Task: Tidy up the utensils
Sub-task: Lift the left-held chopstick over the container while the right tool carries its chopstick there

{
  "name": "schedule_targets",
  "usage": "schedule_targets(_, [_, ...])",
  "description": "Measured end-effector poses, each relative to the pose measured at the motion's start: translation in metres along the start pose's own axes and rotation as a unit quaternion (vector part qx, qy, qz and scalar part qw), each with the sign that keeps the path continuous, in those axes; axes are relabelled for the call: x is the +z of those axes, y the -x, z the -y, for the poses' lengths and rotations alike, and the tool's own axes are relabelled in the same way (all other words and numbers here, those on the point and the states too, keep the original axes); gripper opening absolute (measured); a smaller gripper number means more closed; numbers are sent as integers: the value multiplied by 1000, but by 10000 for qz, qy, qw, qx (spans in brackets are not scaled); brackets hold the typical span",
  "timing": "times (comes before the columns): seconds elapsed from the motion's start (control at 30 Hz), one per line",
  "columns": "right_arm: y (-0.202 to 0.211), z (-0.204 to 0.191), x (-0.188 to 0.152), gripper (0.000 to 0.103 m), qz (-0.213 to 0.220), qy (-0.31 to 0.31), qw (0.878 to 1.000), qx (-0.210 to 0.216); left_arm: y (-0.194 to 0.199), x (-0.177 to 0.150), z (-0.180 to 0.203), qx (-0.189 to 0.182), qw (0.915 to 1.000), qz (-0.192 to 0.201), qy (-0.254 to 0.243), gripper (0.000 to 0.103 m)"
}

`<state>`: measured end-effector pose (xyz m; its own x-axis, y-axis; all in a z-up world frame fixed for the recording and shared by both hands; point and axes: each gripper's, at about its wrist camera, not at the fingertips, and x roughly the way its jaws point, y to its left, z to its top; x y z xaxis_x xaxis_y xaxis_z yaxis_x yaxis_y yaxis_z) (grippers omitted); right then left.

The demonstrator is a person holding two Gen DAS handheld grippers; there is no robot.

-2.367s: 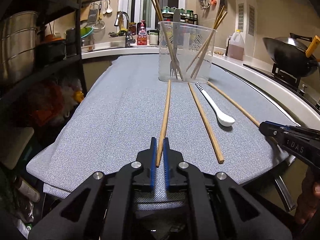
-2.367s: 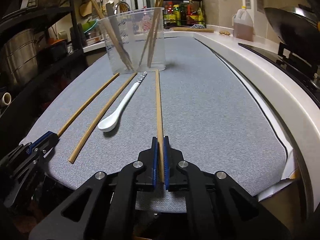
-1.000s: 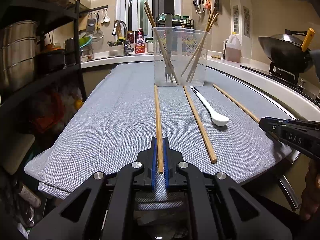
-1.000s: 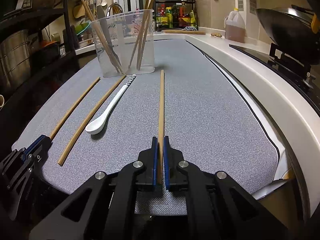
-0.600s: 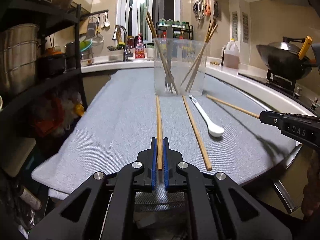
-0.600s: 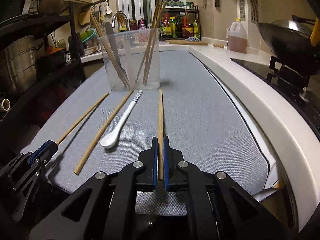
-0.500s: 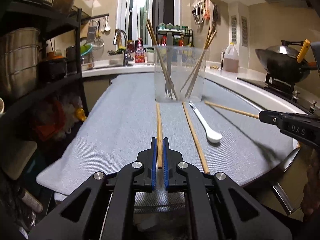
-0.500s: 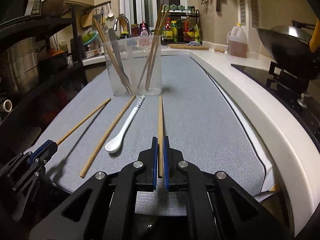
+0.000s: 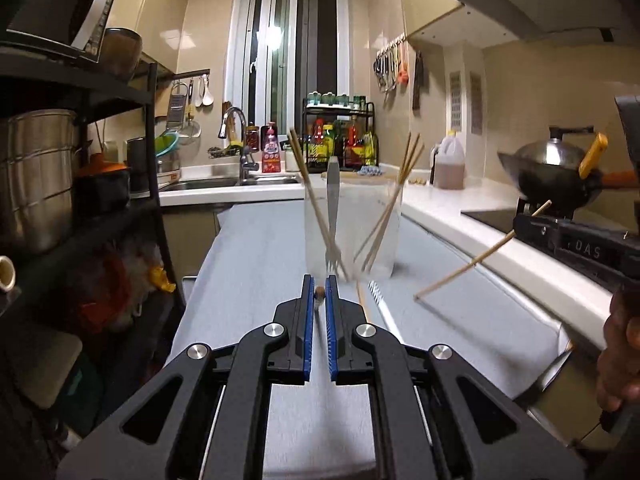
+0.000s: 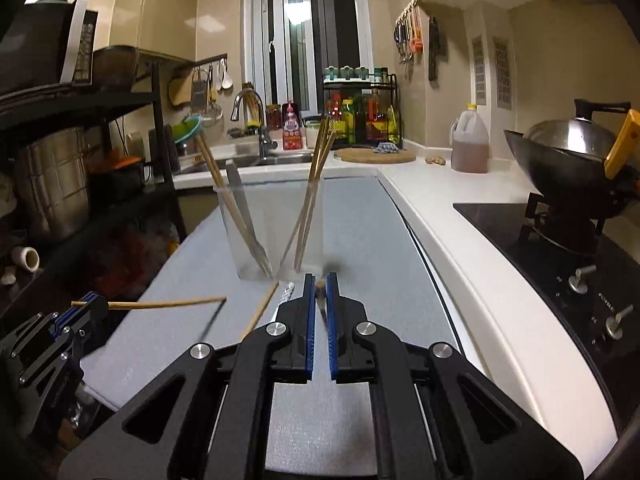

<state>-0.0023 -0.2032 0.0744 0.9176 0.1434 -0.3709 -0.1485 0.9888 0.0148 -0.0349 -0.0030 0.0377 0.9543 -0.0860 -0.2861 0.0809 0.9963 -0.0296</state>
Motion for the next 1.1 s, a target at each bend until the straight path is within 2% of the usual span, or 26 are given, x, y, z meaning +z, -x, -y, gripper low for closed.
schedule_targets(0.2, [-11,0,43,6,-16,-12,9997,226,-11,55,-11,-141,9998,60,159,6])
schedule_targets(0.47, [-32,2,99,6,-218,-288,9983,460,-39,113,-23,-477,9969,-367,502,6])
schedule_targets(0.67, [-34,-9,137,5,-49,-215,9986,471,-53,144,-30,-520,9959,-474,563,6])
schedule_targets(1.1, [-59,-31,226,5,516,-50,9972,547,-96,264,-26,-521,9981,-161,273,6])
